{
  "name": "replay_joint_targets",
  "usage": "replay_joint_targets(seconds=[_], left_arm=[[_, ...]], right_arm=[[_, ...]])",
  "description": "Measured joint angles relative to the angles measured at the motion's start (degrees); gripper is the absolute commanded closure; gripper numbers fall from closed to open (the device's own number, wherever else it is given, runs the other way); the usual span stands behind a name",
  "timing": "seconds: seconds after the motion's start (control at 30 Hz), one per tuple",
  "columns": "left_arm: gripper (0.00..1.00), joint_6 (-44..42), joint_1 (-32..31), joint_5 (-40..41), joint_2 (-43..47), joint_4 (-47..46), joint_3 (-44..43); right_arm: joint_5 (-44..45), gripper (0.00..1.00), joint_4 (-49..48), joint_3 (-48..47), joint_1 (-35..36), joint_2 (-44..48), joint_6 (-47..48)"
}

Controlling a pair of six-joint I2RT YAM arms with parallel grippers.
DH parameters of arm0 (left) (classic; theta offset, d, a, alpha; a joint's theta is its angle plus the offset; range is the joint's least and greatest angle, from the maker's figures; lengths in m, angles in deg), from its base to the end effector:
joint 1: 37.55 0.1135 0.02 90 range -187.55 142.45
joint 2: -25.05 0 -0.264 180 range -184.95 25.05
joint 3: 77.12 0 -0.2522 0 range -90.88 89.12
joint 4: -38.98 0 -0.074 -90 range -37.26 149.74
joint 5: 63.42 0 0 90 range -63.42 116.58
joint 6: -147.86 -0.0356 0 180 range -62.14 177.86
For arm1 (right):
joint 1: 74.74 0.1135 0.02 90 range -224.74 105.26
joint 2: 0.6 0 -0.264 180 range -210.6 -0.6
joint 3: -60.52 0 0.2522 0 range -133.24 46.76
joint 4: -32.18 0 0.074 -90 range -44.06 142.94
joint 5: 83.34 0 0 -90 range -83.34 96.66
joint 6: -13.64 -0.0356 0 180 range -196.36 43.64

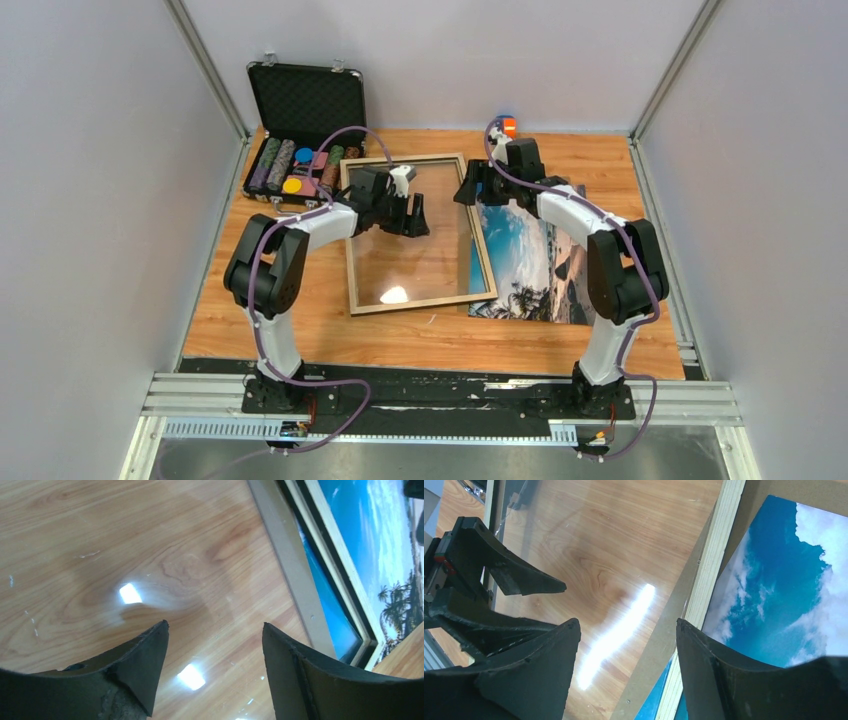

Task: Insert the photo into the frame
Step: Place the photo frame item in the photo frame.

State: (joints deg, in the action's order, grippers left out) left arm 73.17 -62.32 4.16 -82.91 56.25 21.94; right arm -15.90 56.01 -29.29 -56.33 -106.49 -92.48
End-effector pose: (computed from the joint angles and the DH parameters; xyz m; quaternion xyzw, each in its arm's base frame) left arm 0.3599 -0.1810 0.1754 0.1498 0.8946 -0.2989 0.2965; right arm 0.3910 0.1445 0.2290 -0.1005 0.8866 0.2924 0.3439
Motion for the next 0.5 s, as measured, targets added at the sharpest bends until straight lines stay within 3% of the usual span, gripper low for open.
replay_joint_targets(seconds=[0.17,0.5], left_arm=[[0.01,-0.2,0.0,-0.7,1.7,1.0,0.0],[0.0,-3.1,0.0,0.1,8.6,4.5,0.0]], right_arm=[[0.0,0.32,-0.1,0.0,-0.4,0.0,0.2],[0.1,0.34,-1.0,0.3,-1.7,-1.7,0.9]])
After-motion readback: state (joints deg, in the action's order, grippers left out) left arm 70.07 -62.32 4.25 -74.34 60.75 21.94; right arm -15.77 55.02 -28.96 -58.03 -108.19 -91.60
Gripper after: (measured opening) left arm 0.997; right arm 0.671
